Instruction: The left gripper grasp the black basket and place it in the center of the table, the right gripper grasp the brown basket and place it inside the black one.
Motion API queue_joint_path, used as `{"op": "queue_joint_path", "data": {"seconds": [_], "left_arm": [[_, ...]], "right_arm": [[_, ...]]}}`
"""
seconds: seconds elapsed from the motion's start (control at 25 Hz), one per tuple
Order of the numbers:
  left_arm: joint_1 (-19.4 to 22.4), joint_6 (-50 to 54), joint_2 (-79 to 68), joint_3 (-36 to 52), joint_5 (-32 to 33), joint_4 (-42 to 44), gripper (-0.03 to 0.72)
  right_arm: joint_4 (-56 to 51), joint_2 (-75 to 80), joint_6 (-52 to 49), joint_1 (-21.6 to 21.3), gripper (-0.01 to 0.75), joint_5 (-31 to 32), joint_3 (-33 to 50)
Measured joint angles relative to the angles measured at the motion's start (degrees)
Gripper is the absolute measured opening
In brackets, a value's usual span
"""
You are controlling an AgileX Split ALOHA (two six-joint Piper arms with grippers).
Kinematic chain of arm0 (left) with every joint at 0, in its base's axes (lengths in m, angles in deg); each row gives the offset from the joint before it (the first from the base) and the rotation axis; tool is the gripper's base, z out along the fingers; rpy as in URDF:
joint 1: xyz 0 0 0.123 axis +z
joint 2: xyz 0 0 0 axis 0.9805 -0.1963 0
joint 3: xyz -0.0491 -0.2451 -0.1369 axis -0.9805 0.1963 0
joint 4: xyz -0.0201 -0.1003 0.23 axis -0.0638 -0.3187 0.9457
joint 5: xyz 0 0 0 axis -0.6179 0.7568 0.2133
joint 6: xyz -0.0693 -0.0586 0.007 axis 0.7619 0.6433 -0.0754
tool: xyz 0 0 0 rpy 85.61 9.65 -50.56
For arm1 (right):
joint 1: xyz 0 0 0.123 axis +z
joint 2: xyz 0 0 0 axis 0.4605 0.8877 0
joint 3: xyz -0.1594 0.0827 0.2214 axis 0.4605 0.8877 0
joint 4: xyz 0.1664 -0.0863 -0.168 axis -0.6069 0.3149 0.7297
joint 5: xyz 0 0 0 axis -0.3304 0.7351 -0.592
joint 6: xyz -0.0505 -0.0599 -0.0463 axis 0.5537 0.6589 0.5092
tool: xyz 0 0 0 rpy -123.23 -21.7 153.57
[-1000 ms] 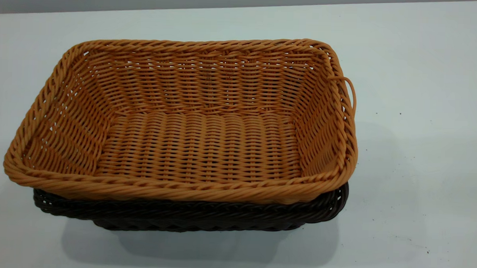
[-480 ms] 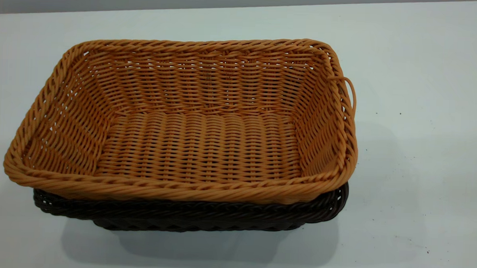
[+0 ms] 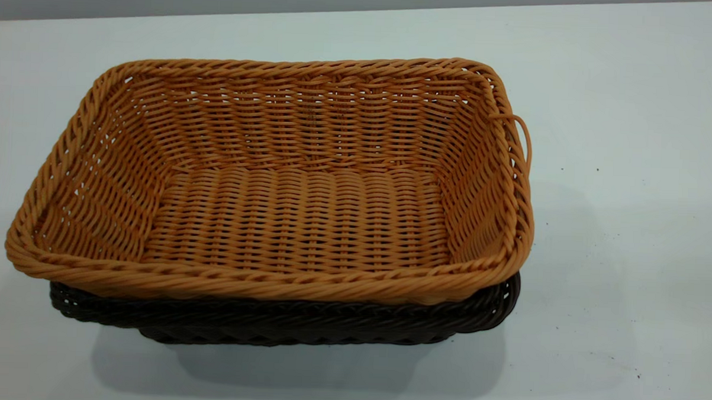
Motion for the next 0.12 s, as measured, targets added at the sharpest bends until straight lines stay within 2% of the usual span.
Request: {"op": "queue_joint_path", "data": {"seconds": [0.12], "left_arm": [[0.0, 0.0, 0.0, 0.0, 0.0, 0.0, -0.001]], "right_arm": [[0.0, 0.0, 0.0, 0.0, 0.005, 0.0, 0.0]]}}
